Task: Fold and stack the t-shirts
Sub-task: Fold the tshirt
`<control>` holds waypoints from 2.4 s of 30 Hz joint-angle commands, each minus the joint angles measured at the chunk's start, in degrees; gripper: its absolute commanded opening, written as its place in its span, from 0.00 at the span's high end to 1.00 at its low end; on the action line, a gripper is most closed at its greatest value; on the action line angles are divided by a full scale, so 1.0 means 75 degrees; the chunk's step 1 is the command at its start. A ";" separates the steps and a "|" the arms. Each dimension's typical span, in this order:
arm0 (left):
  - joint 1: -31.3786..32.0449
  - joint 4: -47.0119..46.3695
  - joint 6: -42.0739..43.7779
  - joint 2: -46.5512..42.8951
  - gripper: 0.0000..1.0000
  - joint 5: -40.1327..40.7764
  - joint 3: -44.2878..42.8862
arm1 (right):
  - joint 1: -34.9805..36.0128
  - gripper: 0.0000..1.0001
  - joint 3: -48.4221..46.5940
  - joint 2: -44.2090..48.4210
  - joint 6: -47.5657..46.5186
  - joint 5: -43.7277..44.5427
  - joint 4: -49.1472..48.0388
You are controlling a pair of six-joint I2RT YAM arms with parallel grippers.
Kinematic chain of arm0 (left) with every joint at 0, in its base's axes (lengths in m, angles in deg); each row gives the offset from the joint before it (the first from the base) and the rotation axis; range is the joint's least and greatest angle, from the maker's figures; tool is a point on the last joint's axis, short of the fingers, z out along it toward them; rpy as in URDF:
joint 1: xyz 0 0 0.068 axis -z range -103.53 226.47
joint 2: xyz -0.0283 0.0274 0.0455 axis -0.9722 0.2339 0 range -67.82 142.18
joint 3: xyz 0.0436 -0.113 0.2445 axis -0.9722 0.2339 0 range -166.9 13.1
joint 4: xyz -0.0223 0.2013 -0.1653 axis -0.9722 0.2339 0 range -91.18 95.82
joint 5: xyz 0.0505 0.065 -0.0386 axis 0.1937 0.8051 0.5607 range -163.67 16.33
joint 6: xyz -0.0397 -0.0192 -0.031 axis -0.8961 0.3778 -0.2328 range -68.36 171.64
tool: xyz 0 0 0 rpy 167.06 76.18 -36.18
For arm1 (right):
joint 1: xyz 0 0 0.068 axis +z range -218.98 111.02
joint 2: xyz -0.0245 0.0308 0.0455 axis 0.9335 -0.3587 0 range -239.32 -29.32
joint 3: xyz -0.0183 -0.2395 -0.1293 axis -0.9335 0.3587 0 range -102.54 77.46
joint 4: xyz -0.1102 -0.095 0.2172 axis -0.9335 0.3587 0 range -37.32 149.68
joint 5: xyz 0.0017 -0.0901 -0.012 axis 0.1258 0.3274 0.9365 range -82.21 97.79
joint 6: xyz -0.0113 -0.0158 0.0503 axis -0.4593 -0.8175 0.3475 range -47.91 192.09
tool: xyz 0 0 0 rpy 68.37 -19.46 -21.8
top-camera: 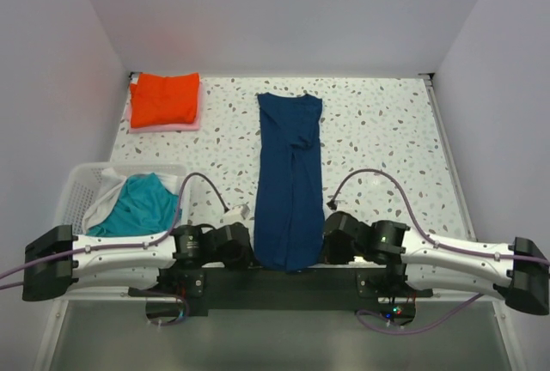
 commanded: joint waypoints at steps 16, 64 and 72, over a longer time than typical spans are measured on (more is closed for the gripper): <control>-0.1883 0.0108 0.2981 0.0830 1.00 0.0743 -0.3220 | -0.2095 1.00 -0.2835 -0.0587 -0.2570 0.1380 -0.0127; -0.5786 0.0133 0.5350 0.6421 1.00 -0.1131 -0.7440 | -0.6117 1.00 -0.5565 -0.6047 -0.4388 -0.0824 -0.2706; -0.6008 0.0180 0.5491 0.7124 1.00 -0.1471 -0.7862 | -0.6316 1.00 -0.5777 -0.6728 -0.4318 -0.1035 -0.2882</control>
